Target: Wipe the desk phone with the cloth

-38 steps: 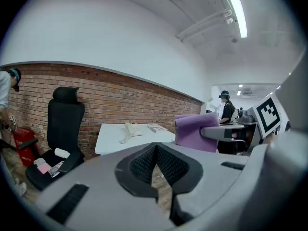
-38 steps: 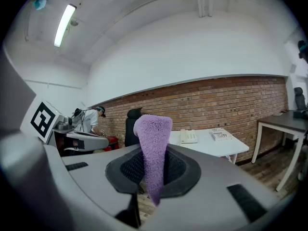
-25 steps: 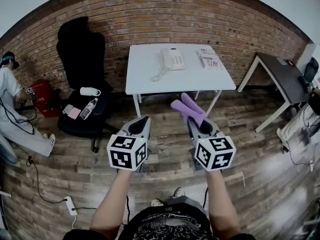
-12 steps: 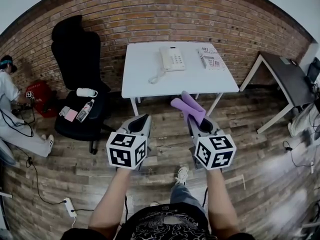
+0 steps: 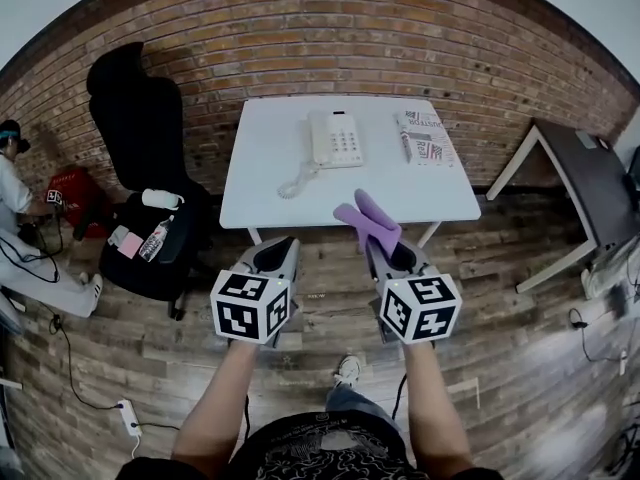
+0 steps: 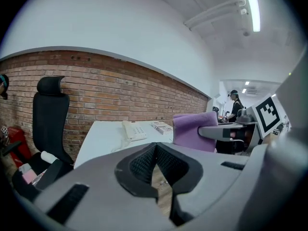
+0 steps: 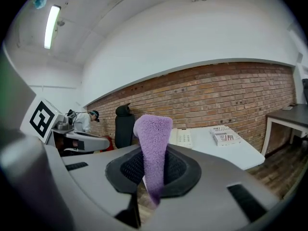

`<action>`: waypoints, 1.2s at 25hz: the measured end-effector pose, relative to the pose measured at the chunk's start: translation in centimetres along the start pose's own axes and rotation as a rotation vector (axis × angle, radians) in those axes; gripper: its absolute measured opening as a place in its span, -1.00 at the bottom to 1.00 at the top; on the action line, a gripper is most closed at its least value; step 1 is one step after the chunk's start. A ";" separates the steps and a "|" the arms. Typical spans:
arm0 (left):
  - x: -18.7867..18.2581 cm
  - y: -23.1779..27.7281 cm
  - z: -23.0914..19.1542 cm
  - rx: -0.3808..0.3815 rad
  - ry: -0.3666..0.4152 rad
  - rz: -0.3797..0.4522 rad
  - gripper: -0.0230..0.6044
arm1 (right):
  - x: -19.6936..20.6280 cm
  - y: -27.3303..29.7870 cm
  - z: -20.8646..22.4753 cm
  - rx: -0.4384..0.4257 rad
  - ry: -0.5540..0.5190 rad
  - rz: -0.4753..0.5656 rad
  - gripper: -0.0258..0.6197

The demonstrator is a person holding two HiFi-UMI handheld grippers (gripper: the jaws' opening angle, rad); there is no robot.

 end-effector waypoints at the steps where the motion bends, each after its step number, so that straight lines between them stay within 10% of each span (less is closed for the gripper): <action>1: -0.4 1.1 0.0 -0.003 -0.002 -0.005 -0.91 | -0.3 0.7 0.9 -0.007 0.001 -0.004 -0.78; 30: -4.8 16.2 -4.4 -0.153 -0.054 -0.019 -0.91 | -3.7 15.9 13.8 -0.164 -0.061 -0.078 -0.78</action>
Point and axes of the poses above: the fingertips, and each gripper's own axes: y forward along the fingers, z to its right, x out of its underside, the point moved 8 cm from there along -y, backward along the fingers, and after that the axes turned 6 degrees about x, right-handed, at the moved point
